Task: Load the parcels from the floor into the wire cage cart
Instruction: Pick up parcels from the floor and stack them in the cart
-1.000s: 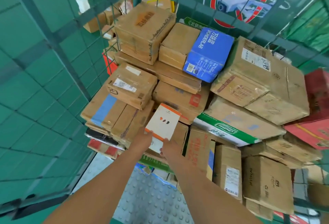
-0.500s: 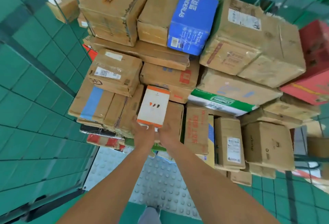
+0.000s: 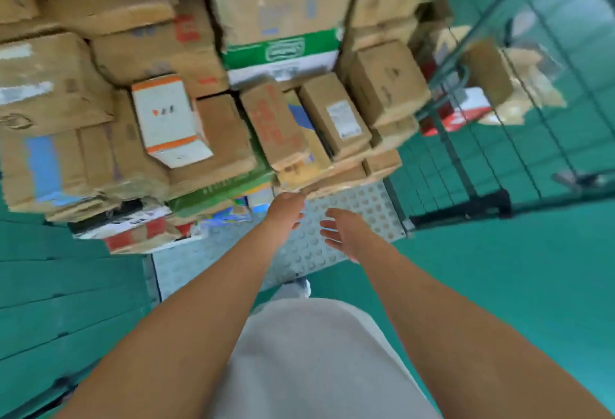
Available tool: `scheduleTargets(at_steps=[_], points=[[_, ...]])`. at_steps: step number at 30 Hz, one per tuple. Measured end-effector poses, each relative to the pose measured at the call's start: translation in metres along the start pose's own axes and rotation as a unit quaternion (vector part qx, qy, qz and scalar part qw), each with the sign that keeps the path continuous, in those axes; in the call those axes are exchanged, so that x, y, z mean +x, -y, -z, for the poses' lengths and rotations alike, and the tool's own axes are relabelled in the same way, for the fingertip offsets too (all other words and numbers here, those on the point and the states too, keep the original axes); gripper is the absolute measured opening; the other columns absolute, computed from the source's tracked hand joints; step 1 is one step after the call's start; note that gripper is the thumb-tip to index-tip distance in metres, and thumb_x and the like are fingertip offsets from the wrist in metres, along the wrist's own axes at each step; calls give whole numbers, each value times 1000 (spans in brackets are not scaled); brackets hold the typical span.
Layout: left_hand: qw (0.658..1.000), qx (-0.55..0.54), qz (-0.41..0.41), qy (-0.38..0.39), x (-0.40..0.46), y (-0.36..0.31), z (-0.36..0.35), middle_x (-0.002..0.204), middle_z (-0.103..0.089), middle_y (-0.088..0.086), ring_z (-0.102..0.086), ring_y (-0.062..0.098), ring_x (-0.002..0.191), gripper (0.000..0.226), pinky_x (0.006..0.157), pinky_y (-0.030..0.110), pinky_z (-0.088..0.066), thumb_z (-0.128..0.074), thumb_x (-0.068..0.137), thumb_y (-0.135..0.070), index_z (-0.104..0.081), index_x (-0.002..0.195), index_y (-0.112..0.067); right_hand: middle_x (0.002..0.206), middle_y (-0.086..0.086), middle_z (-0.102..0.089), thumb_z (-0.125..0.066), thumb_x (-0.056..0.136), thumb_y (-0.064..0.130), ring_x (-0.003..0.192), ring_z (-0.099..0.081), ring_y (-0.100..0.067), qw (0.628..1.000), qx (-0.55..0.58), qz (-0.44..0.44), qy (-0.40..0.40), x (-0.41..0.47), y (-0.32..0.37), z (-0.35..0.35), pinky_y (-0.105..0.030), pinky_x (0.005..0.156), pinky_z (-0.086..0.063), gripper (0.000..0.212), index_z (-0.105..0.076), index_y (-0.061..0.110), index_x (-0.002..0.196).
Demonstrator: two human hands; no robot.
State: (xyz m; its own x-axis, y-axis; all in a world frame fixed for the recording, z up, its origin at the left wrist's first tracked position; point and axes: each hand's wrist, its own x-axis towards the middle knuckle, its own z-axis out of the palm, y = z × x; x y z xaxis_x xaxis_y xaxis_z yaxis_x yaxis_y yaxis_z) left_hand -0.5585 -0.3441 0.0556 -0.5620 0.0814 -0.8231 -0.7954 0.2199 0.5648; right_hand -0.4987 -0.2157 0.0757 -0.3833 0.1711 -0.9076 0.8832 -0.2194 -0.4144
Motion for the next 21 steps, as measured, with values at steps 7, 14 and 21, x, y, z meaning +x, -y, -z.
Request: scheduleTargets(at_steps=[7, 14, 21], points=[[976, 187, -21, 111, -89, 124, -107, 96, -46, 9, -48, 24, 88, 34, 80, 35, -44, -52, 103, -49, -50, 85, -20, 114, -8, -63, -55, 104, 31, 82, -60, -17, 970, 218, -19, -103, -80, -192, 114, -27, 69, -48, 24, -57, 16, 123], [914, 332, -69, 224, -191, 250, -203, 108, -54, 1, -53, 19, 95, 47, 79, 34, -54, -53, 99, -59, -62, 119, -17, 114, -8, -66, -57, 102, 31, 83, -62, -18, 895, 401, -39, -192, -172, -393, 175, -28, 69, -51, 31, -58, 15, 129], [828, 443, -101, 328, -296, 347, -299, 115, -60, -1, -55, 19, 99, 40, 82, 35, -55, -57, 97, -59, -62, 111, -22, 106, -7, -68, -59, 100, 29, 86, -64, -20, 769, 579, -38, -269, -248, -541, 210, -31, 71, -52, 27, -60, 16, 124]])
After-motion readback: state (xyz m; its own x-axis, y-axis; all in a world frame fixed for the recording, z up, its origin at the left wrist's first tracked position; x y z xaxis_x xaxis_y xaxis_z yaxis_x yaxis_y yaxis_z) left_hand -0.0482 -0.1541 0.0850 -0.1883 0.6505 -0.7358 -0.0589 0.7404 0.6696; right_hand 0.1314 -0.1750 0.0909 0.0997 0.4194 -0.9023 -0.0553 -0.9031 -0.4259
